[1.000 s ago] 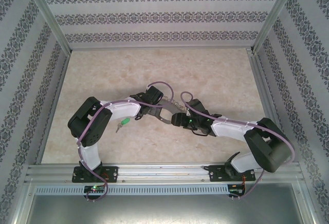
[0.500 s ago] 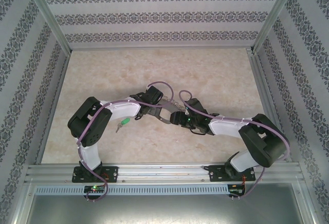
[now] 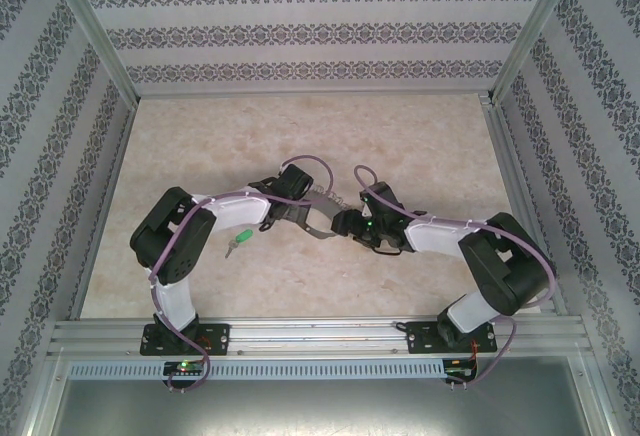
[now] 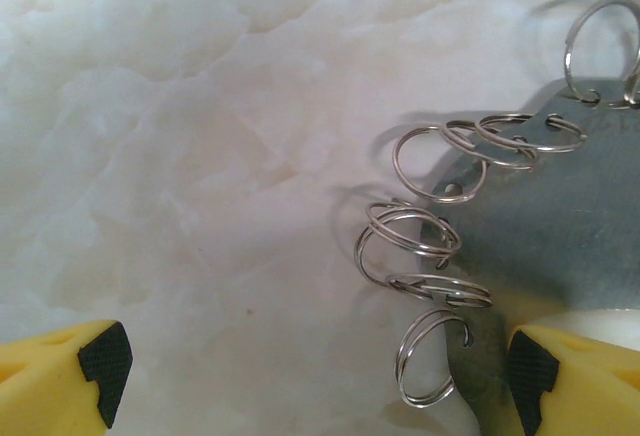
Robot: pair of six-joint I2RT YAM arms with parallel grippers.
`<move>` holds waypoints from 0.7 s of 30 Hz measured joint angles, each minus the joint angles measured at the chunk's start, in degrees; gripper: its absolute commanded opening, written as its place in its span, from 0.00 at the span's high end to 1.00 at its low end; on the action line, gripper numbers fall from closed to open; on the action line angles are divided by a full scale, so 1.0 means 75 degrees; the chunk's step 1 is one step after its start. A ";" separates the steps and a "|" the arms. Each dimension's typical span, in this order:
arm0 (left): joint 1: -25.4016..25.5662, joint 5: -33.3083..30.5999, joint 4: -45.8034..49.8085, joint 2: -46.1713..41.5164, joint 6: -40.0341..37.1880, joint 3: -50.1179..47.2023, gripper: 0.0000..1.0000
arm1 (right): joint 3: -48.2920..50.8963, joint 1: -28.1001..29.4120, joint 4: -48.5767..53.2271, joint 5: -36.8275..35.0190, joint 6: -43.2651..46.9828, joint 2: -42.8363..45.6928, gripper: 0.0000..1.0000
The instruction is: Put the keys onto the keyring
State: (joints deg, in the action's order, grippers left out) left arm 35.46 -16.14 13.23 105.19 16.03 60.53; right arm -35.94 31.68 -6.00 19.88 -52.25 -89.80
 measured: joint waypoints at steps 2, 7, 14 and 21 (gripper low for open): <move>-0.0035 -0.0055 0.0000 -0.0085 0.0000 -0.0058 0.03 | -0.0230 -0.0073 0.0017 0.0122 -0.0026 -0.0207 0.37; -0.0047 -0.0119 0.0003 -0.0344 0.0009 -0.0242 0.03 | -0.0979 -0.0210 -0.0195 0.0259 -0.0076 -0.0965 0.39; -0.0047 -0.0117 0.0006 -0.0513 0.0064 -0.0256 0.03 | -0.1475 -0.0312 -0.0976 0.0087 0.0017 -0.1577 0.40; -0.0047 -0.0047 0.0099 -0.0592 0.0064 -0.0137 0.03 | -0.0927 -0.0364 -0.1119 -0.0242 0.0242 -0.0801 0.38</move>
State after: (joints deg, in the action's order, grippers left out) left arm 35.11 -16.49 13.98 100.75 16.51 59.51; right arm -42.89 28.95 -14.39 18.06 -50.43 -95.81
